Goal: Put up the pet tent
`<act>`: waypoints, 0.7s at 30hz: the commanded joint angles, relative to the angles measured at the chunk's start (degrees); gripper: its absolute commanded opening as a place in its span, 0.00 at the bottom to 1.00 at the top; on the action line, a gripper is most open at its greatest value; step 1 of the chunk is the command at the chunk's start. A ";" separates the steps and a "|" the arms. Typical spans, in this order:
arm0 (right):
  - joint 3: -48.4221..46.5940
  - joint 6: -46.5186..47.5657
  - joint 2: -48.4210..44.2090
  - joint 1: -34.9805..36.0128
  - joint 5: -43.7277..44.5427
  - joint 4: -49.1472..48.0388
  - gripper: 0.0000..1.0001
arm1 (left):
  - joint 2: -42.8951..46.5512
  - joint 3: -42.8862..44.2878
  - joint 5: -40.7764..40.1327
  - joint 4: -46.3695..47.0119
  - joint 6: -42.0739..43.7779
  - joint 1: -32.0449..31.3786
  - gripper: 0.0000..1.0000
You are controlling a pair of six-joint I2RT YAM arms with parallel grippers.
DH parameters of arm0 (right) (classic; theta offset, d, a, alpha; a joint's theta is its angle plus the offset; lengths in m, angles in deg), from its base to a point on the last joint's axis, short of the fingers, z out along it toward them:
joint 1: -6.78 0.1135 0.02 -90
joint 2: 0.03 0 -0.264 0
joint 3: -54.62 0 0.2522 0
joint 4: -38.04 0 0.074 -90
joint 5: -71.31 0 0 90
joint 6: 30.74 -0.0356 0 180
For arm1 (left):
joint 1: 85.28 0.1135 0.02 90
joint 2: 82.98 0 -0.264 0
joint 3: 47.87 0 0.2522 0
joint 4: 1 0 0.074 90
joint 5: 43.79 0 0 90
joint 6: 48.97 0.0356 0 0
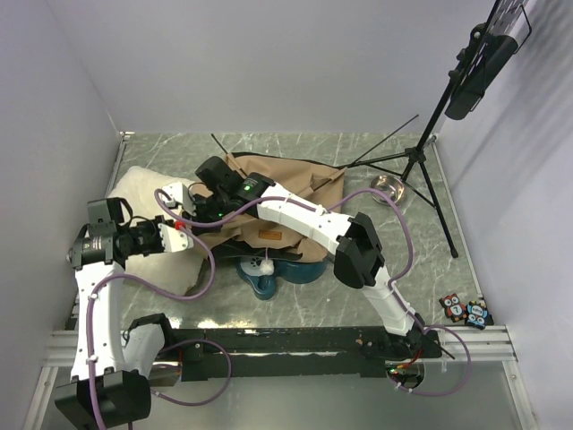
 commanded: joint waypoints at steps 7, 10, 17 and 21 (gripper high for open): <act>-1.93 -4.46 0.89 0.78 -3.54 -4.00 0.00 | 1.53 -3.69 0.08 4.26 -1.64 -4.90 0.15; -0.79 -5.16 0.45 -0.01 -3.72 -4.27 0.00 | 1.09 -2.73 -1.32 4.35 -5.06 -4.99 0.01; 9.57 -0.87 -2.54 -5.10 -1.53 -4.27 0.23 | 1.09 -2.19 -5.11 4.61 -6.31 -4.64 0.01; 15.28 0.90 -3.94 -8.00 -1.35 -4.53 0.25 | 0.30 -1.41 -5.02 4.70 -6.93 -4.38 0.01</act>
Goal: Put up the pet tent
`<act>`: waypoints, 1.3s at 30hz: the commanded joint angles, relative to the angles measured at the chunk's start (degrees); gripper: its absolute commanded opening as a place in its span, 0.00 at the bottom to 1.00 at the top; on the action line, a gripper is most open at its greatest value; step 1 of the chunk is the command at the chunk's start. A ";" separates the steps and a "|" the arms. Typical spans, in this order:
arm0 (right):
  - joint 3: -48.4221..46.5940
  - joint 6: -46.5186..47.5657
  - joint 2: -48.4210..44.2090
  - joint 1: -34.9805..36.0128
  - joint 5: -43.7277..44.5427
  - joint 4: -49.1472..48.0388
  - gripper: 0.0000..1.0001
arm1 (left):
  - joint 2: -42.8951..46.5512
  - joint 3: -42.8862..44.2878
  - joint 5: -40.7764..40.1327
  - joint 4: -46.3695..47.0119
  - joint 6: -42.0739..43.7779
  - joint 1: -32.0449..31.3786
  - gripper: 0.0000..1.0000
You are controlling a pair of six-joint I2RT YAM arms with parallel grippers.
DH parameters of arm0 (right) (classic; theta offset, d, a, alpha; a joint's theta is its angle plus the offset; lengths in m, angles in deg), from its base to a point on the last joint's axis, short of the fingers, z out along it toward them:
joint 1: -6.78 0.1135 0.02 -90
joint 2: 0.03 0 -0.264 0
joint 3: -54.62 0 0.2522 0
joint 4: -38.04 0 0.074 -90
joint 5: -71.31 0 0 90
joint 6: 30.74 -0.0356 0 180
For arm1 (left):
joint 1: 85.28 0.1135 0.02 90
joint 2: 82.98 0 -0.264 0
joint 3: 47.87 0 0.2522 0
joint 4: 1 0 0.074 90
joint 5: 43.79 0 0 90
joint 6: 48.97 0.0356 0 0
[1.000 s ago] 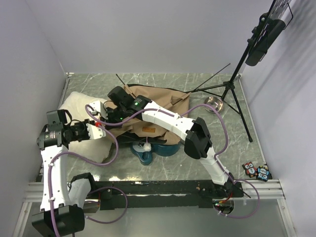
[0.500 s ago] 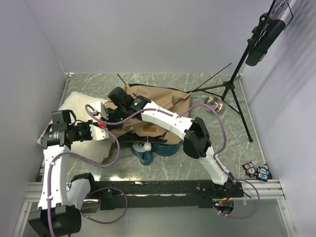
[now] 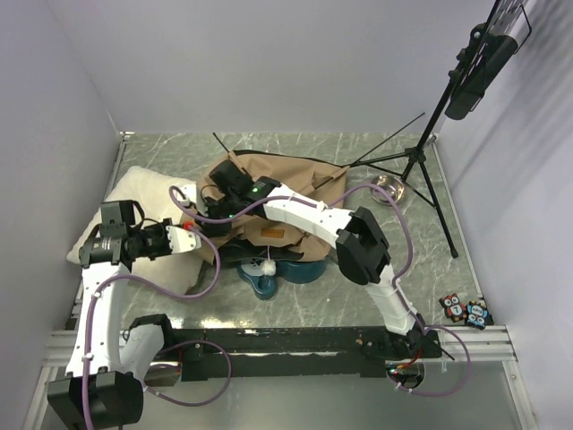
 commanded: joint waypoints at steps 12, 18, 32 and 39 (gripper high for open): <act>6.94 -3.01 -2.79 -4.05 0.70 -3.16 0.00 | -2.51 3.63 4.88 -0.31 1.05 -0.95 0.21; 6.50 -3.02 -2.00 -3.70 -0.09 -3.25 0.00 | -3.65 2.32 1.72 2.33 -1.68 -4.55 0.25; 6.67 -1.96 -1.74 -3.70 0.78 -2.64 0.00 | -1.64 4.78 1.02 1.01 -8.44 -6.41 0.36; 7.29 -1.87 -2.09 -3.61 0.87 -2.81 0.00 | -7.95 10.48 5.41 -8.01 -3.54 2.21 0.37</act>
